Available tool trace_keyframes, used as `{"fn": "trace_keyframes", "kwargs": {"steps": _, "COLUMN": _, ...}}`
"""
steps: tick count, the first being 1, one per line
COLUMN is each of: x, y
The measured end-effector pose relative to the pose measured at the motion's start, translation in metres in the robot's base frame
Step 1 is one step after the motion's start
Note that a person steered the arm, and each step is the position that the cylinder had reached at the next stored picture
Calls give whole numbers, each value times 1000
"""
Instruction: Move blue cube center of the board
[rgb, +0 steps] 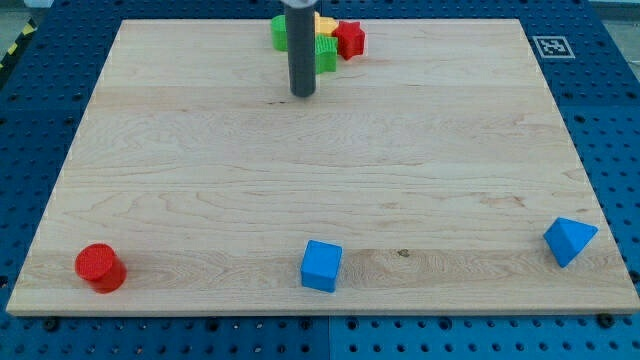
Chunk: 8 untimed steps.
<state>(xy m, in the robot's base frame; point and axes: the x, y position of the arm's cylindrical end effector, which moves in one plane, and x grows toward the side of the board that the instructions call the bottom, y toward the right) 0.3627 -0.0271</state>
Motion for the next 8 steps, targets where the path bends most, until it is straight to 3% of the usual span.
{"fn": "trace_keyframes", "kwargs": {"steps": 2, "x": 29, "y": 3}}
{"fn": "trace_keyframes", "kwargs": {"steps": 3, "x": 58, "y": 41}}
{"fn": "trace_keyframes", "kwargs": {"steps": 4, "x": 109, "y": 84}}
{"fn": "trace_keyframes", "kwargs": {"steps": 6, "x": 254, "y": 129}}
{"fn": "trace_keyframes", "kwargs": {"steps": 8, "x": 256, "y": 123}}
